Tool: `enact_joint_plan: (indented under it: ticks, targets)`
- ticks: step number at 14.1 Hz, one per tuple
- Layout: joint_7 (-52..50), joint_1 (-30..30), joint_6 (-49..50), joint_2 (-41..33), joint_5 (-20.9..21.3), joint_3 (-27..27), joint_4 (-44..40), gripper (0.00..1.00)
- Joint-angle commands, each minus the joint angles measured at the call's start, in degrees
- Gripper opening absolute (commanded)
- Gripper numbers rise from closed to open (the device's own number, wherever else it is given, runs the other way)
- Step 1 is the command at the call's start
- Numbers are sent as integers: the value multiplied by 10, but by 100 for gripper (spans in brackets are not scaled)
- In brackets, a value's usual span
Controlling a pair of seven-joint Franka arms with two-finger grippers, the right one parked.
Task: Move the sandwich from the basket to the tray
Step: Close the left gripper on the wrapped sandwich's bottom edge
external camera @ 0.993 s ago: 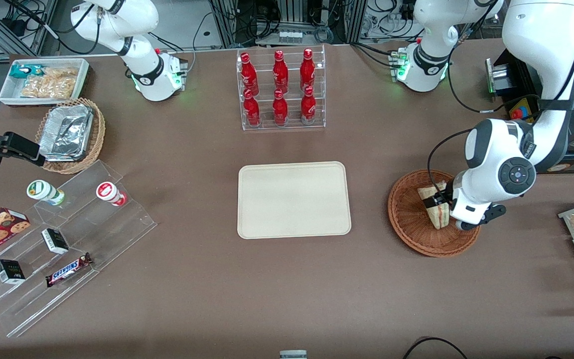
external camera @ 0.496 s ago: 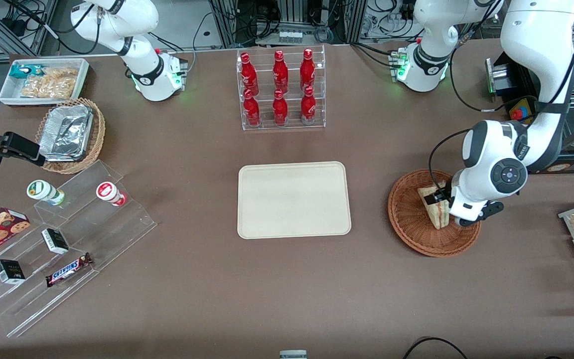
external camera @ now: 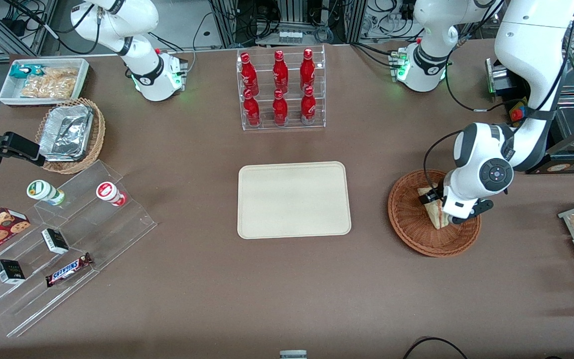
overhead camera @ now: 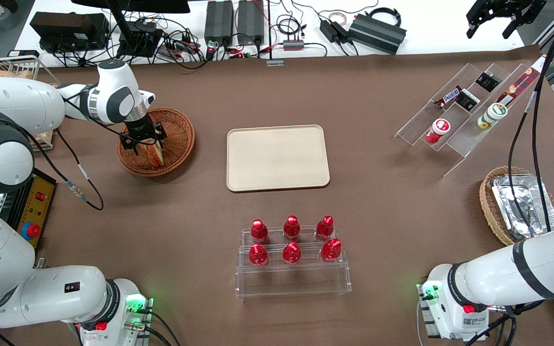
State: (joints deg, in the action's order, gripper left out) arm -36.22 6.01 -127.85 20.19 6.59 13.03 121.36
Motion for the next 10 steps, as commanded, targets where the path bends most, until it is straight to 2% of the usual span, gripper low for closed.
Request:
enact_joint_plan:
  ticks: [1, 4, 8, 10]
  targets:
    - [-18, -3, -6, -1, 10, -2, 0, 22]
    - [-12, 0, -5, -8, 10, -1, -5, 10]
    - [45, -3, 4, -11, 10, -1, -48, 6]
    - [84, -5, 47, -10, 4, 2, -86, 5]
